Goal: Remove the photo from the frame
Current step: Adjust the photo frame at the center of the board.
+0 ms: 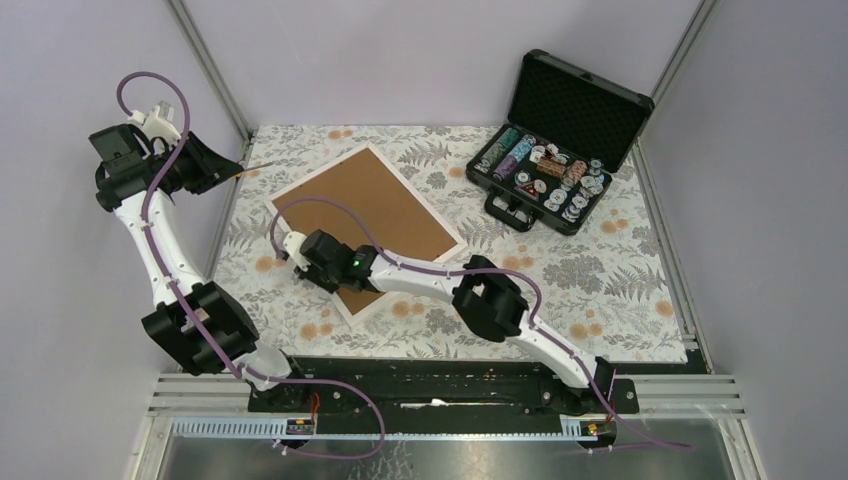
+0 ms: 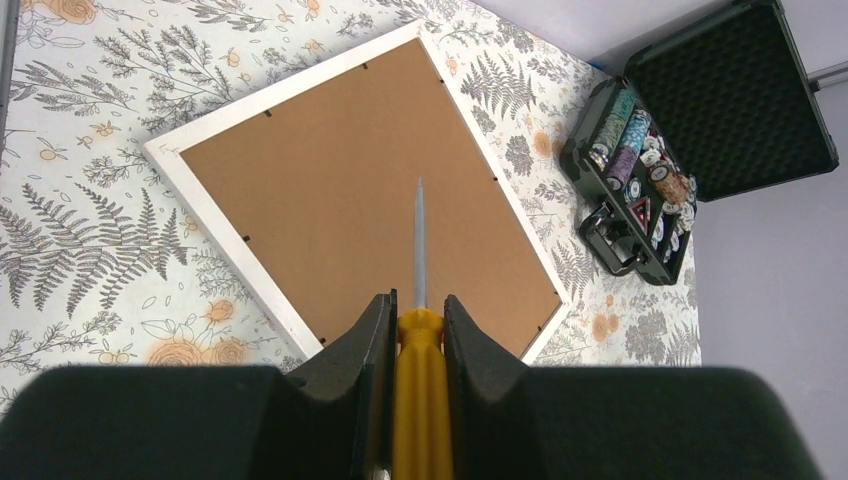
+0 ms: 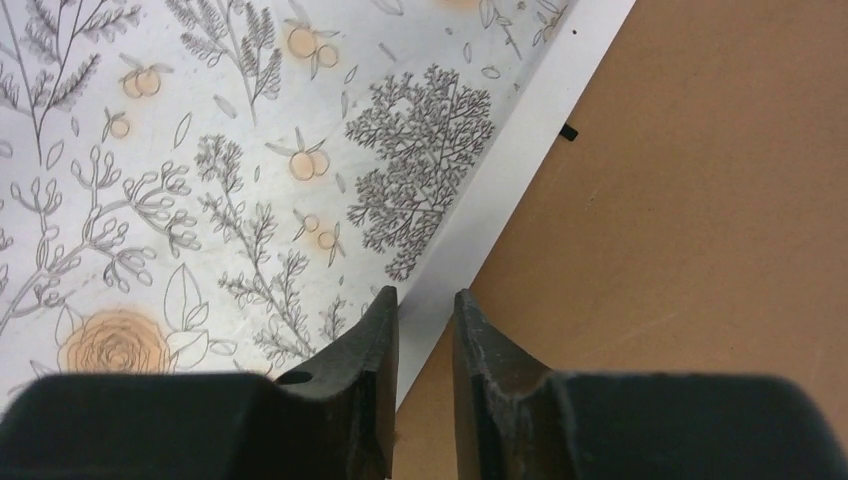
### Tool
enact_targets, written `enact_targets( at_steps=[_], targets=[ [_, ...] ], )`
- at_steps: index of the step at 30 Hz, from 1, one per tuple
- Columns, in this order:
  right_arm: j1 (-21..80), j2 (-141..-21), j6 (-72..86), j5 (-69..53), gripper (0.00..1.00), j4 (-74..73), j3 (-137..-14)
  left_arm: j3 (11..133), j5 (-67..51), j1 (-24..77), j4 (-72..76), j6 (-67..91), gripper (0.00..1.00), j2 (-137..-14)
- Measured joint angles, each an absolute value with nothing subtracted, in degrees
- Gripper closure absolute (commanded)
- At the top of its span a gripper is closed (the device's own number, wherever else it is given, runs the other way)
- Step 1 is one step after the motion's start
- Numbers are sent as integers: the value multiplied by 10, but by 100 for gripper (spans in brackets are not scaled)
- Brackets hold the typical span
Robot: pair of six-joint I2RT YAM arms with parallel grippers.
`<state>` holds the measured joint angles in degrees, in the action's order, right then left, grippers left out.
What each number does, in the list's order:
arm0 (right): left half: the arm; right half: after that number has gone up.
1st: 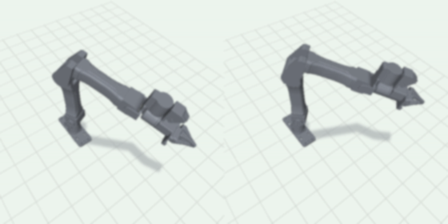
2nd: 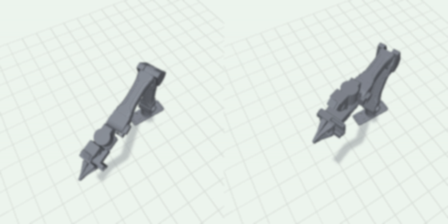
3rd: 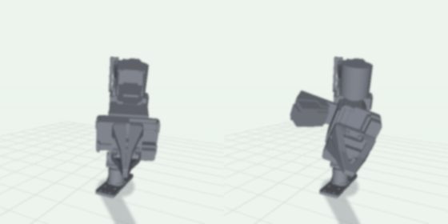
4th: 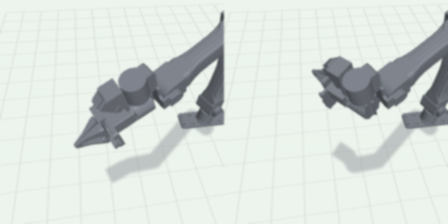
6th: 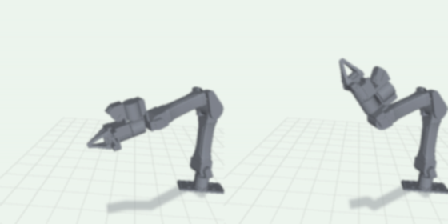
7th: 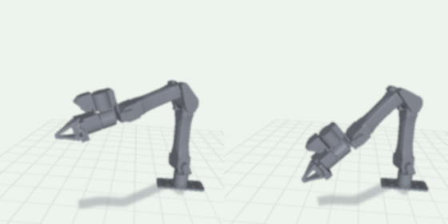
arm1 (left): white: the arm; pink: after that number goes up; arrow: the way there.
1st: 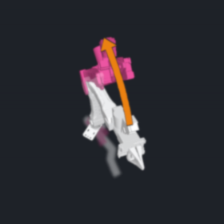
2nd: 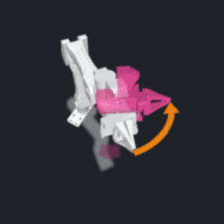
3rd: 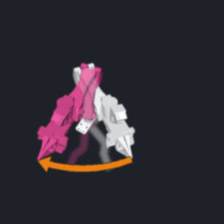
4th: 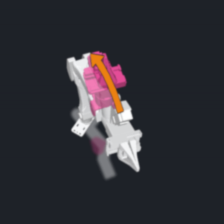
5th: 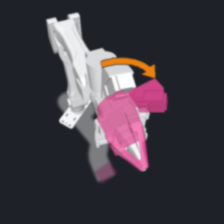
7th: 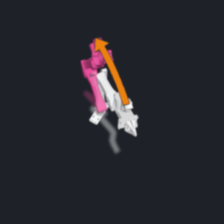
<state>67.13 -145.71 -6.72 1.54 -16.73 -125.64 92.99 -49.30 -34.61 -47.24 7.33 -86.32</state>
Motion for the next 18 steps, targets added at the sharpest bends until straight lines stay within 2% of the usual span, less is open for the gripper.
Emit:
enact_targets(
  at_steps=[4,8,13,18],
  targets=[
    [695,-1408,-127,11,88,-138,-1172,928,-496,-346,-476,69,100,-862],
    [737,-1368,-178,-10,91,-152,-1080,922,-498,-346,-479,63,100,-857],
    [762,-1285,-217,-41,82,-156,-959,917,-502,-346,-482,58,100,-851],
    [729,-1232,-190,-53,69,-173,-889,908,-503,-340,-485,53,100,-848]
  ],
)
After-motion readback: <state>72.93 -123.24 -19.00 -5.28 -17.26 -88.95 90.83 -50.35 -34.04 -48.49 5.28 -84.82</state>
